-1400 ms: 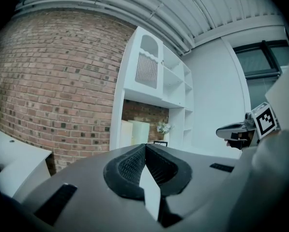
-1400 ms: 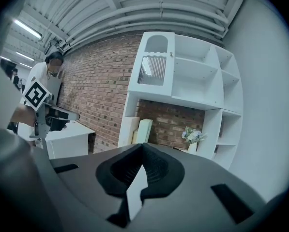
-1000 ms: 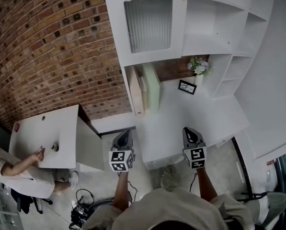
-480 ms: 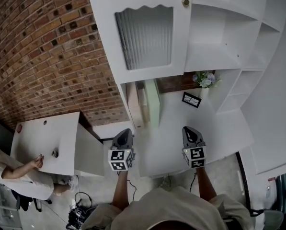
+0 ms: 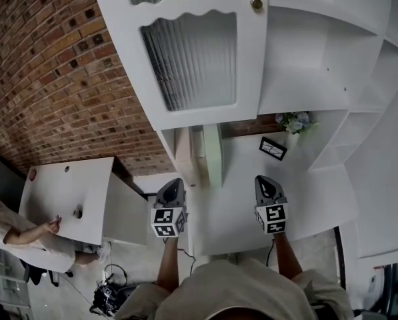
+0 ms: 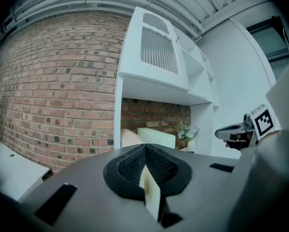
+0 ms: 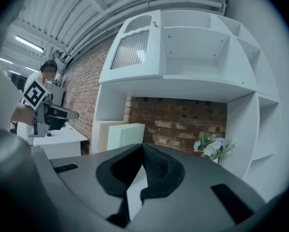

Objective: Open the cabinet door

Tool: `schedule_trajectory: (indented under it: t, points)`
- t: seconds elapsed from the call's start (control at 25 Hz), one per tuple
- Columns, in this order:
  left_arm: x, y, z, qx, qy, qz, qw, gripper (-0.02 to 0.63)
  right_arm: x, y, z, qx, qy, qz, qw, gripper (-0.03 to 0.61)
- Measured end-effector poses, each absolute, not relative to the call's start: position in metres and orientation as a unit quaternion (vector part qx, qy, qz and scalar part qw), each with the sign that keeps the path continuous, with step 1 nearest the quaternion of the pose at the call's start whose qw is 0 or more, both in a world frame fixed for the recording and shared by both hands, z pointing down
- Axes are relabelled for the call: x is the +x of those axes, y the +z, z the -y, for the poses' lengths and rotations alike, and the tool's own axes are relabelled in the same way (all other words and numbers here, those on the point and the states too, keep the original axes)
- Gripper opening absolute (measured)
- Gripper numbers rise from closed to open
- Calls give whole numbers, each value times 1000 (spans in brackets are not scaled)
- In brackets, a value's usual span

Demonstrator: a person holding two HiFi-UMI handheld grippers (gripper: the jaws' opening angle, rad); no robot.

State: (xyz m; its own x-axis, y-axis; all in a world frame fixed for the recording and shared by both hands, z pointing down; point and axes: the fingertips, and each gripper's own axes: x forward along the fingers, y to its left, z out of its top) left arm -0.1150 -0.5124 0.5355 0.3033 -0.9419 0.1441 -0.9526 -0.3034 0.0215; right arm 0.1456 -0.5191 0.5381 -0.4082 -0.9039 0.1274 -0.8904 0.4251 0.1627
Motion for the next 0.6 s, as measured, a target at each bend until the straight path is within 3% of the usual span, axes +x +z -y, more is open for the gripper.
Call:
schedule_trajectory:
  t: [0.6]
  points:
    - [-125,542,534,810,57,581,58,27,133,540,543,540,-33,835,97,12]
